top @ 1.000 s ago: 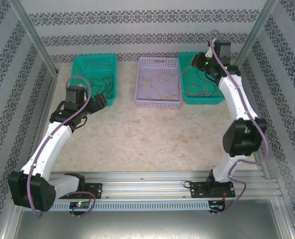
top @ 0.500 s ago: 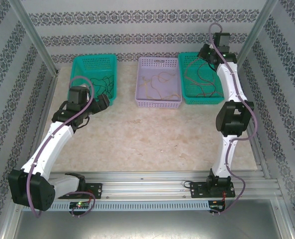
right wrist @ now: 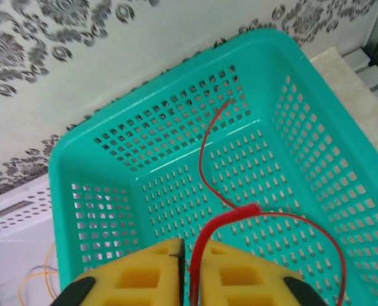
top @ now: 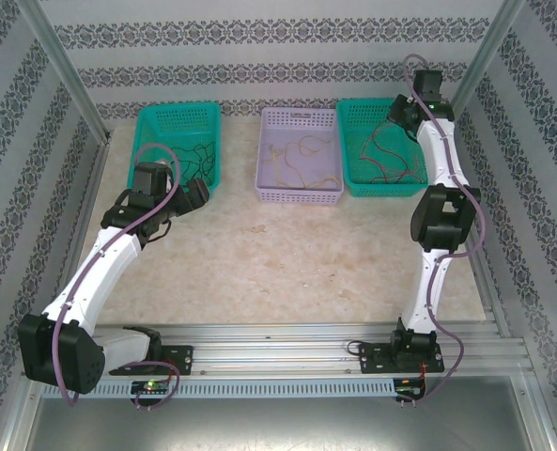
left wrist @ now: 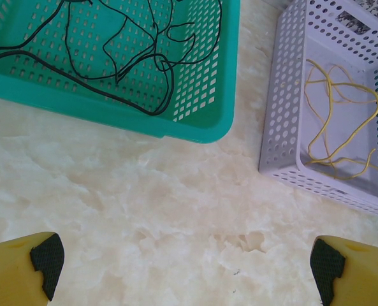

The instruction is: Untangle the cables

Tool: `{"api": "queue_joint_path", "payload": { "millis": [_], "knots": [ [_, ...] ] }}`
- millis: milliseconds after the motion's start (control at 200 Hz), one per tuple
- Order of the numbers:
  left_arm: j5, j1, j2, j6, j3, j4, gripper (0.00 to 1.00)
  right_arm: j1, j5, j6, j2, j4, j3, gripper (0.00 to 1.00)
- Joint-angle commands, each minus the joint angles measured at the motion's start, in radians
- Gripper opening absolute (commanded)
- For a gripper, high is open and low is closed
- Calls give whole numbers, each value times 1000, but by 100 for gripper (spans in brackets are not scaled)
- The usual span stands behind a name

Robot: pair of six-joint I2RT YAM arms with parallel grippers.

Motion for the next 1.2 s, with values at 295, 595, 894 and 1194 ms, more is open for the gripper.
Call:
{"api": "queue_joint_path", "payload": {
  "millis": [295,595,894,1194],
  "knots": [
    [17,-19,-3,21,4,35,100,31,-3,-42,-44,-4,16,53],
    [-60,-22,-64,42,-41,78,100,108,18,-104,-532,398,-577,83],
    [-133,-34,-143,98,-177,219,100,149,5,-176,-962,856,-1254,98],
    [-274,-37,-174,231,-309,333,100,133,109,-320,-1103,997,-1671,98]
  ]
}}
